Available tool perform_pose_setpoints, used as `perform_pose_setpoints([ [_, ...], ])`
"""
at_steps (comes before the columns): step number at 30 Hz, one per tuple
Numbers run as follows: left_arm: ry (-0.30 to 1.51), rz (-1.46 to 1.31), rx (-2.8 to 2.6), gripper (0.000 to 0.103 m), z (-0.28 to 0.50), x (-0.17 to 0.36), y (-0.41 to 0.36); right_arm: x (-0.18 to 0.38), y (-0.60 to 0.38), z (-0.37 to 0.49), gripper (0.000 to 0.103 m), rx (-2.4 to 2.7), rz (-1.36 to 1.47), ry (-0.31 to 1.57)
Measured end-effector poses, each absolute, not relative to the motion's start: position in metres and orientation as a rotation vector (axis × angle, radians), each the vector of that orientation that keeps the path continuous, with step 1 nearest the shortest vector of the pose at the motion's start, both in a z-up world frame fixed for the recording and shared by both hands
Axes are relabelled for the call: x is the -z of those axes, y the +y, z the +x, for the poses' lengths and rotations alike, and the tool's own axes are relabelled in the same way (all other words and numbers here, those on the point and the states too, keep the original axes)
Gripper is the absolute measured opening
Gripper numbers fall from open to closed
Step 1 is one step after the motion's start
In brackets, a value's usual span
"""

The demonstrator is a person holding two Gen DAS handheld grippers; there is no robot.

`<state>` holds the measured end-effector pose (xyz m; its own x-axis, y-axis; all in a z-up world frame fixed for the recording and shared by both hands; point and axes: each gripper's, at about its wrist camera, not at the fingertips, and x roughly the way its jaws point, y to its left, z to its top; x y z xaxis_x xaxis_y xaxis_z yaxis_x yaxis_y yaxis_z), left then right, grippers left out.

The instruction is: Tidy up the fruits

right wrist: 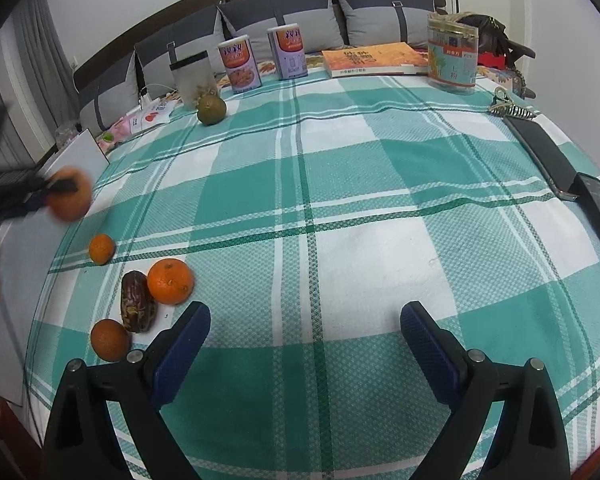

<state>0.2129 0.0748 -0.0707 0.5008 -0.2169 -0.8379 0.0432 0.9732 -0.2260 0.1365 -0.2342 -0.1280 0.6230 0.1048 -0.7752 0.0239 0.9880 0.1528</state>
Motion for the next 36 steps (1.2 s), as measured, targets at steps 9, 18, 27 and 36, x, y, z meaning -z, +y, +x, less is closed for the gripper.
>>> perform_pose_setpoints([
  [9, 1.143, -0.394, 0.265, 0.057, 0.124, 0.114, 0.088, 0.127, -0.229, 0.132, 0.096, -0.042, 0.132, 0.884],
  [18, 1.049, -0.319, 0.142, 0.067, 0.108, 0.093, 0.109, 0.121, -0.231, 0.12, 0.096, -0.03, 0.102, 0.871],
  [27, 0.92, -0.086, 0.135, 0.091, 0.067, 0.078, 0.084, 0.113, -0.204, 0.091, 0.096, -0.255, 0.176, 0.936],
  [36, 0.92, -0.035, 0.058, 0.092, 0.07, 0.1, 0.079, 0.113, -0.151, 0.074, 0.096, -0.358, 0.1, 0.943],
])
